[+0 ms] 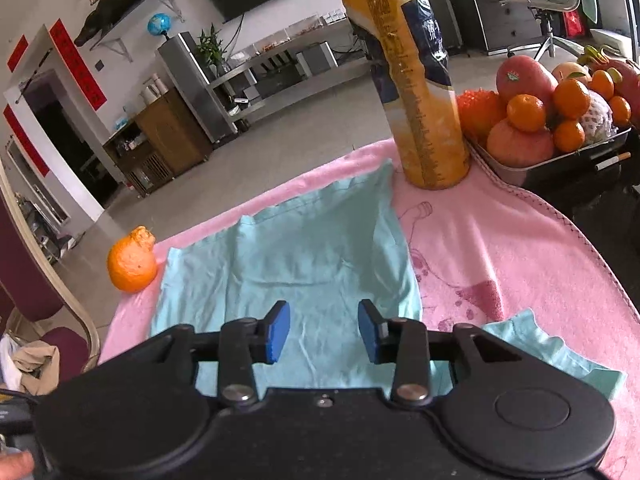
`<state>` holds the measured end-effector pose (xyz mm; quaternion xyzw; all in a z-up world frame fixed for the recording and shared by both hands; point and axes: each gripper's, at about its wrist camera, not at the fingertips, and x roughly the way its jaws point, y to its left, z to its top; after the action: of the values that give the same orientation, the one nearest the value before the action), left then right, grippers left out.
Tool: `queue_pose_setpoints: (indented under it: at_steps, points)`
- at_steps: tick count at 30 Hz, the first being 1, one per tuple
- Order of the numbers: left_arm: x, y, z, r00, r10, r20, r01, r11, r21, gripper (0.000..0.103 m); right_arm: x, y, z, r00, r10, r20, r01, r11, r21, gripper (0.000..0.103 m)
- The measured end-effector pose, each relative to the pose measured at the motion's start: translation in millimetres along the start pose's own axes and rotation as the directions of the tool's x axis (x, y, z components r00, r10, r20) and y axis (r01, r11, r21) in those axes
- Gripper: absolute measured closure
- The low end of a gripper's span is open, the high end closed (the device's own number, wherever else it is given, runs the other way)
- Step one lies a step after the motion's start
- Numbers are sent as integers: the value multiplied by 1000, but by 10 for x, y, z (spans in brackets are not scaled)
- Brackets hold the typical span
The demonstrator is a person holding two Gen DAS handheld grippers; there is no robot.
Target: Fold clothes
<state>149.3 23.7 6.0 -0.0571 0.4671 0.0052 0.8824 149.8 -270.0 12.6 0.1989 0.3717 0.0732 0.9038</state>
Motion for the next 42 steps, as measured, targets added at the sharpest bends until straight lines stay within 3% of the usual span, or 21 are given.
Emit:
queue_pose_setpoints:
  at_steps: [4, 5, 6, 10, 13, 15, 19, 24, 25, 26, 27, 29, 32, 38, 42]
  points:
    - [36, 56, -46, 1000, -13, -21, 13, 1000, 16, 50, -16, -44, 3, 1000, 6, 5, -6, 1000, 4, 65]
    - [31, 85, -53, 1000, 2, -16, -2, 1000, 22, 69, -30, -66, 11, 1000, 3, 9, -3, 1000, 4, 64]
    - [25, 122, -60, 1000, 16, -14, -16, 1000, 25, 81, -43, -90, 20, 1000, -1, 13, 1, 1000, 4, 62]
    - [1, 265, -73, 1000, 9, 2, -9, 1000, 14, 95, -52, -276, 78, 999, -33, 11, 33, 999, 27, 56]
    - [52, 285, -89, 1000, -19, -9, 19, 1000, 24, 94, 92, -452, 91, 996, -72, -58, 75, 996, 45, 59]
    - [111, 276, -111, 1000, -16, -19, 17, 999, 40, 94, 233, -554, 73, 988, -90, -128, 96, 995, 40, 70]
    - [332, 278, -159, 997, 34, -64, -29, 997, 72, 94, 468, -681, 15, 966, -133, -224, 135, 991, -7, 71]
    - [365, 401, -148, 996, 57, -63, -55, 998, 22, 94, 632, -591, -67, 959, -167, -227, 137, 980, -142, 73]
    - [368, 405, -156, 996, 63, -61, -62, 998, 21, 93, 641, -555, -87, 958, -177, -224, 140, 975, -174, 77]
    - [366, 411, -162, 996, 67, -60, -67, 998, 17, 93, 649, -520, -106, 957, -187, -221, 142, 968, -205, 90]
    - [365, 420, -163, 996, 71, -62, -70, 997, 6, 93, 658, -484, -125, 956, -197, -217, 145, 961, -237, 96]
    - [360, 428, -164, 995, 81, -63, -81, 997, -12, 93, 672, -415, -162, 953, -222, -206, 156, 943, -295, 97]
    - [352, 427, -177, 994, 91, -57, -92, 996, -12, 93, 652, -411, -167, 921, -365, -138, 308, 896, -319, 98]
    - [344, 479, -171, 995, 83, -54, -85, 995, -44, 91, 630, -468, -158, 920, -355, -166, 308, 917, -255, 95]
    - [222, 477, -42, 995, 101, -1, -101, 994, -45, 90, 489, -482, -63, 938, -307, -164, 282, 946, -158, 81]
